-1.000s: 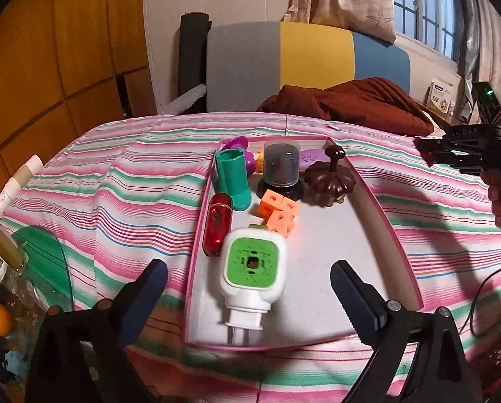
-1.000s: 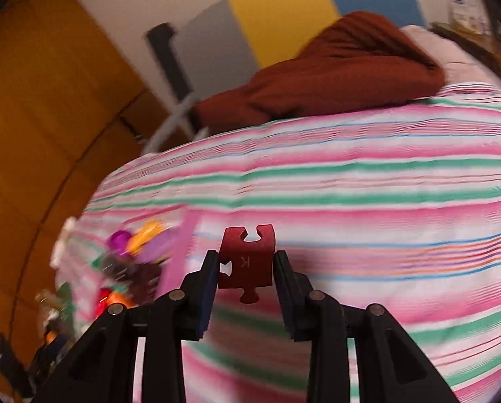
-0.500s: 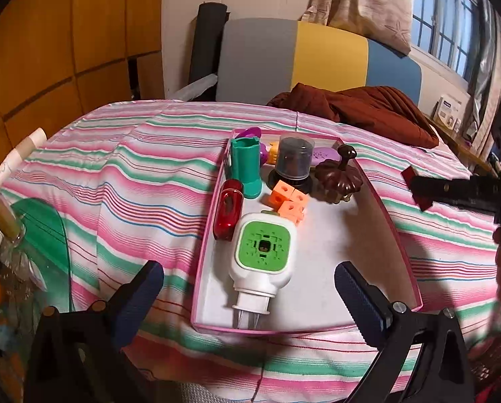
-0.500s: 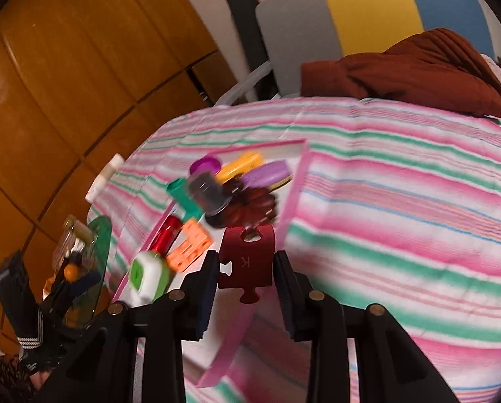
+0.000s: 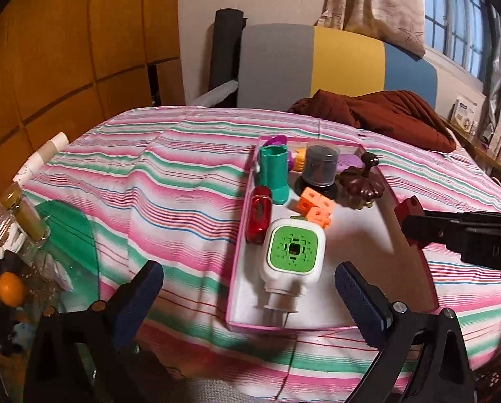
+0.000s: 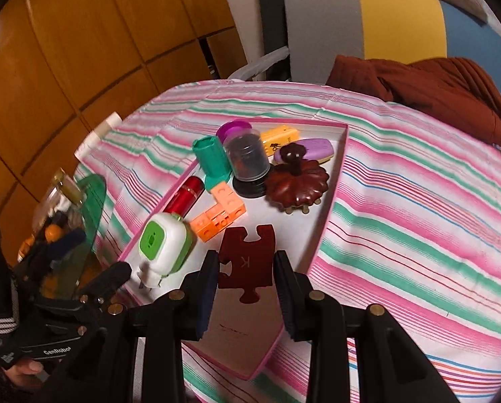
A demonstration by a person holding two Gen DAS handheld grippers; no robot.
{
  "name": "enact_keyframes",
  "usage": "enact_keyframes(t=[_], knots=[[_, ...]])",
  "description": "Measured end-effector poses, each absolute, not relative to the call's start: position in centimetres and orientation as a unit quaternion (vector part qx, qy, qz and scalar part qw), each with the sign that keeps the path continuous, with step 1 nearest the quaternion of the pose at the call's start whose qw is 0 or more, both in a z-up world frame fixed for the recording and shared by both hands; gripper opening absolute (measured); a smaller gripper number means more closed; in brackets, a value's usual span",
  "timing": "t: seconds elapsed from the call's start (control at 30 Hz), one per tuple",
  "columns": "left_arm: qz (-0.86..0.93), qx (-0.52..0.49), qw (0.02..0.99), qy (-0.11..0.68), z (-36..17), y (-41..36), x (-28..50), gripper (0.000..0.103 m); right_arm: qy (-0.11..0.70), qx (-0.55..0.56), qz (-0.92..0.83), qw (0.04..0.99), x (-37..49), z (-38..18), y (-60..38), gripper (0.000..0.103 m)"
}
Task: Organize rigid objects
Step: 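Carry the red puzzle piece into the tray and open the right tool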
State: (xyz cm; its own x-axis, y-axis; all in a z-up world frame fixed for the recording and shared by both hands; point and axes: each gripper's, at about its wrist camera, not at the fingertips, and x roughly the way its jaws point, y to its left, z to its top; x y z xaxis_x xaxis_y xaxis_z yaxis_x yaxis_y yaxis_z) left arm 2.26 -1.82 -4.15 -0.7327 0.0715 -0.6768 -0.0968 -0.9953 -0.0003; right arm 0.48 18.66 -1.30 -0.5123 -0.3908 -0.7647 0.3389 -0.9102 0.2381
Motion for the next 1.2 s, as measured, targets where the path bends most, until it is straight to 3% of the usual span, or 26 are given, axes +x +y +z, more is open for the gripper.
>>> enact_keyframes(t=[0.7,1.2], knots=[[0.938,-0.346,-0.019,0.028,-3.7,-3.3,3.0,0.103,-0.015,0.457,-0.862,0.218,-0.7,-0.9,15.2,0.033],[0.936,-0.347,-0.055,0.028,-3.7,-5.4,3.9,0.103,-0.019,0.476,-0.851,0.221,-6.0,-1.5,10.6,0.033]])
